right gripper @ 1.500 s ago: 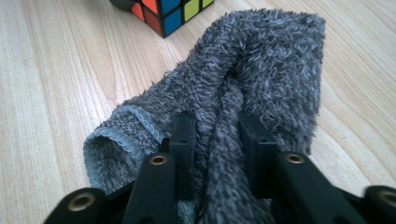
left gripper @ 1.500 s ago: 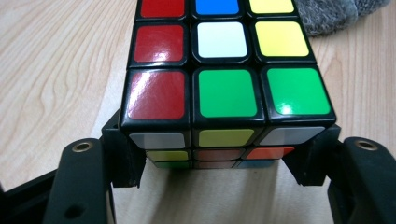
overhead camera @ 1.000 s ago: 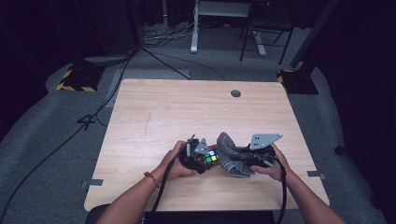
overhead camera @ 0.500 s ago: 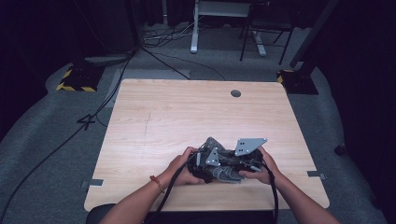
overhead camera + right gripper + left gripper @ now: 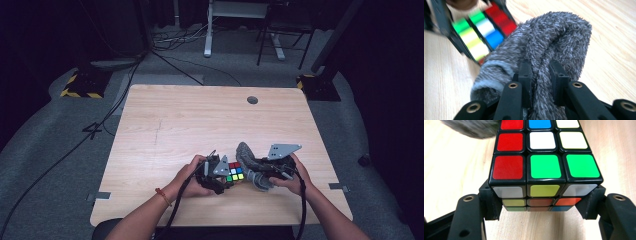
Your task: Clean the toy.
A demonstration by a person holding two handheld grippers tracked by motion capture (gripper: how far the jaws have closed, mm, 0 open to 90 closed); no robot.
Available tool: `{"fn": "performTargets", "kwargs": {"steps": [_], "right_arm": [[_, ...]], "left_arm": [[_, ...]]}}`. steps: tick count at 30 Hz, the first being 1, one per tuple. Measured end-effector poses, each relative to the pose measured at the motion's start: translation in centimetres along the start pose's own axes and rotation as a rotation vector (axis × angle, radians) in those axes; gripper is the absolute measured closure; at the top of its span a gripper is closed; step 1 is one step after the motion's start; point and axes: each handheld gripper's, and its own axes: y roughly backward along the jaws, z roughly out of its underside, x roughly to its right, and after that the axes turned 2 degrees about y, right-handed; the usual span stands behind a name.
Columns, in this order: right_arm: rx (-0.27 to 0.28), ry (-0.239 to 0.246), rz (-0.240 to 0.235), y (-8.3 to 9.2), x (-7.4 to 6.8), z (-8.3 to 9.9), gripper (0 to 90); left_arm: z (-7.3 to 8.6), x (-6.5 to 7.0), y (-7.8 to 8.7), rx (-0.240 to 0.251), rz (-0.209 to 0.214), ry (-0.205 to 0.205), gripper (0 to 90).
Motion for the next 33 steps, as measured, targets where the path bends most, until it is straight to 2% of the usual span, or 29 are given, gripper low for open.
{"fn": "performTargets", "kwargs": {"steps": [2, 5, 6, 7, 9, 11, 14, 18, 21, 24, 28, 31, 33], "right_arm": [[-0.008, 0.004, 0.002, 0.0, -0.1, 0.2, 74.9], [0.060, 0.034, 0.021, 0.7, -0.6, -0.4, 75.0], [0.098, 0.043, 0.017, 1.2, -1.0, -0.9, 75.1], [0.118, 0.049, 0.010, 1.5, -1.3, -1.3, 75.1], [0.133, 0.057, -0.032, 1.6, -2.1, -1.9, 75.1], [0.127, 0.078, -0.054, 1.2, -2.9, -2.3, 75.1], [0.120, 0.092, -0.082, 0.7, -3.5, -2.9, 75.1], [0.130, 0.086, -0.136, 0.4, -3.9, -3.2, 75.2], [0.145, 0.055, -0.189, 0.2, -4.0, -3.3, 75.2], [0.167, 0.014, -0.242, 0.1, -3.7, -3.2, 75.2], [0.158, -0.015, -0.253, -0.3, -3.6, -3.0, 75.2], [0.142, -0.015, -0.200, -0.6, -3.3, -2.9, 75.2], [0.126, 0.012, -0.149, -0.6, -3.3, -2.9, 75.1]], "left_arm": [[-0.1, 0.0, 0.3, -0.016, -0.014, -0.011, 34.1], [0.1, 0.1, 0.1, -0.042, -0.016, -0.013, 34.1], [0.1, 0.2, 0.0, -0.045, -0.010, -0.017, 34.1], [0.1, 0.3, -0.1, -0.047, -0.011, -0.018, 34.1], [-0.1, 0.4, -0.2, -0.048, -0.005, -0.027, 34.1], [-0.5, 0.8, -0.6, -0.064, -0.015, -0.055, 34.1], [-0.5, 1.0, -1.0, -0.093, -0.026, -0.071, 34.0], [-0.4, 0.7, -1.5, -0.098, -0.030, -0.066, 34.0], [-0.4, 0.7, -1.6, -0.080, -0.018, -0.070, 34.0], [-0.1, 0.6, -2.0, -0.091, -0.029, -0.068, 34.1], [-0.1, 0.5, -2.0, -0.067, -0.020, -0.048, 34.1], [-0.1, 0.5, -2.0, -0.067, -0.030, -0.043, 34.1], [0.0, 0.4, -1.9, -0.070, -0.028, -0.036, 34.1]]}}
